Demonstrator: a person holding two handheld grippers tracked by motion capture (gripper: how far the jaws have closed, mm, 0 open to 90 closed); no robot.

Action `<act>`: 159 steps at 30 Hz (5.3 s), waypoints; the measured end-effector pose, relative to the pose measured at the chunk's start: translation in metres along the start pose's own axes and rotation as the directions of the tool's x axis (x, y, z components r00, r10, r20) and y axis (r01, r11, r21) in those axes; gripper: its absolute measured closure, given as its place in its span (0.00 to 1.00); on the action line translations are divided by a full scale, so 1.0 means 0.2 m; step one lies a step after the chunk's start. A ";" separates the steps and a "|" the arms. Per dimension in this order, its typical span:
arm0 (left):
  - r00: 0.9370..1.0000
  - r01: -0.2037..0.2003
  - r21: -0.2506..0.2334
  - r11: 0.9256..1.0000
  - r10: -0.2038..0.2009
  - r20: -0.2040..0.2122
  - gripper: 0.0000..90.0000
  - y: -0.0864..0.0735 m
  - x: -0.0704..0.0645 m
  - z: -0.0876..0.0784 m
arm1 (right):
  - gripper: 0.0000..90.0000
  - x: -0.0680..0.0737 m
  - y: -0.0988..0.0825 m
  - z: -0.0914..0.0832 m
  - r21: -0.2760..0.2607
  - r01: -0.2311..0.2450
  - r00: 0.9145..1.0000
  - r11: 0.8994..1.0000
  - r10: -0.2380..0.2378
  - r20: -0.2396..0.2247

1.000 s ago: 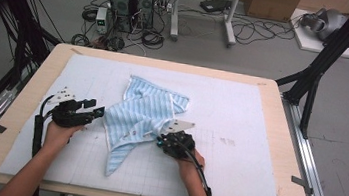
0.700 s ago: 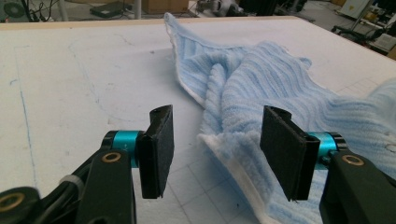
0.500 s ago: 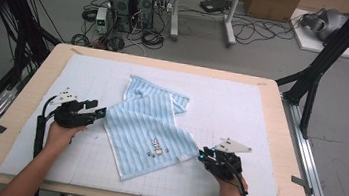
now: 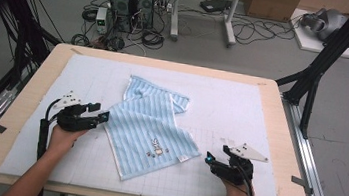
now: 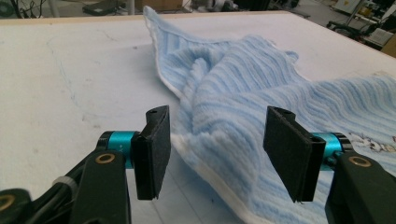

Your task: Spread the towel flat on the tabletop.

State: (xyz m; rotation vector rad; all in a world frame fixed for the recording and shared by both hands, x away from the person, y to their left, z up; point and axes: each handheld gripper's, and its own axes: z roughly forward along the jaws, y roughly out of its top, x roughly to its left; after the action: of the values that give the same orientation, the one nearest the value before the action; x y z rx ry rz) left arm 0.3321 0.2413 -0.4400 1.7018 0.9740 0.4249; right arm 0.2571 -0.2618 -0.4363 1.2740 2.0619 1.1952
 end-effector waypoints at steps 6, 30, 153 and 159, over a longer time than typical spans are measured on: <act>1.000 -0.019 0.011 1.000 0.019 0.001 0.46 -0.05 -0.08 -0.07 | 0.32 0.03 -0.07 -0.08 -0.004 -0.009 1.000 1.000 0.009 0.017; 0.992 -0.095 0.098 0.991 0.086 0.091 0.47 -0.11 -0.27 -0.03 | 0.31 0.04 -0.09 -0.06 0.011 -0.012 1.000 1.000 0.012 0.006; 0.994 -0.020 -0.001 1.000 0.020 0.107 0.56 -0.08 -0.18 -0.22 | 0.57 0.38 0.07 0.13 0.058 0.140 0.957 0.988 -0.121 -0.263; 0.996 -0.023 0.002 1.000 0.023 0.090 0.55 -0.09 -0.16 -0.24 | 0.78 0.44 0.06 0.27 0.151 0.237 0.949 0.960 -0.195 -0.247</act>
State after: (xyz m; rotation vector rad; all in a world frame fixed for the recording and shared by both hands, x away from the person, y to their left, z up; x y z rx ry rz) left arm 0.2719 0.2479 -0.4325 1.7215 0.8915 0.3589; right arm 0.2593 -0.1596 -0.4480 0.9862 2.4542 1.1208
